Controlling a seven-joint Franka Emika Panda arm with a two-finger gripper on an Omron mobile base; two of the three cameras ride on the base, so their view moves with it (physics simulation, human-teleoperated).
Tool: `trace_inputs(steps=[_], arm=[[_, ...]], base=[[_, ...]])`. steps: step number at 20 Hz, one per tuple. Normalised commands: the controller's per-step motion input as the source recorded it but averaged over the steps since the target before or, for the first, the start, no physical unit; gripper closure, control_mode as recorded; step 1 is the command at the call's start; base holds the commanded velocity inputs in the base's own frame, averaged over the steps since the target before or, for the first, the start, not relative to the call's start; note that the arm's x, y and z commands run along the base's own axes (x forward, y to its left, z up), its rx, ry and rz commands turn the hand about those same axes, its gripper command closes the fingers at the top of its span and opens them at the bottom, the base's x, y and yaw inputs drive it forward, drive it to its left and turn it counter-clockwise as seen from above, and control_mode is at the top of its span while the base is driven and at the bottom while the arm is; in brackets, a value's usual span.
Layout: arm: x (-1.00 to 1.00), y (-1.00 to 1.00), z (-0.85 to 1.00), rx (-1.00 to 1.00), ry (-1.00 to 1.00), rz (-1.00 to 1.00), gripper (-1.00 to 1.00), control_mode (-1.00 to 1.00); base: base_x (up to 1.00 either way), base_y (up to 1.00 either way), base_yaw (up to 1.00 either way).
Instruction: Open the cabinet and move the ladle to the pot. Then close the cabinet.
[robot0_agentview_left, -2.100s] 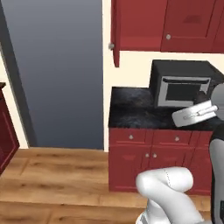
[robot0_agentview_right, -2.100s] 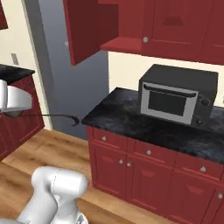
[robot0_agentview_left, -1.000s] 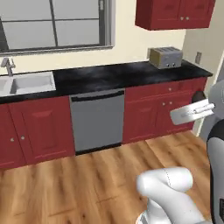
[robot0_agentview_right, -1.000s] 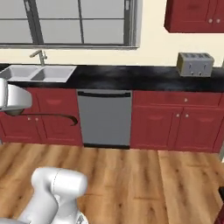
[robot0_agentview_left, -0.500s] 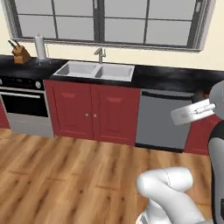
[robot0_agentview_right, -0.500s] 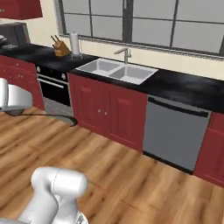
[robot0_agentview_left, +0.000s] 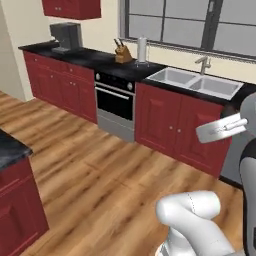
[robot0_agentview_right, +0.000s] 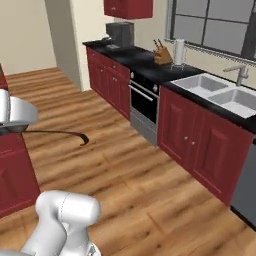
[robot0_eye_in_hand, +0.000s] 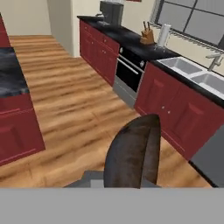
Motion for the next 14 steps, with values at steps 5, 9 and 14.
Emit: trace_inputs(steps=[5, 9, 14], arm=[[0.00, 0.00, 0.00, 0.00, 0.00, 0.00, 1.00, 1.00], [0.00, 0.00, 0.00, 0.00, 0.00, 0.00, 1.00, 1.00], [0.00, 0.00, 0.00, 0.00, 0.00, 0.00, 1.00, 1.00]], base=[[0.20, 0.00, 0.65], [0.16, 0.00, 0.62], [0.17, 0.00, 0.58]])
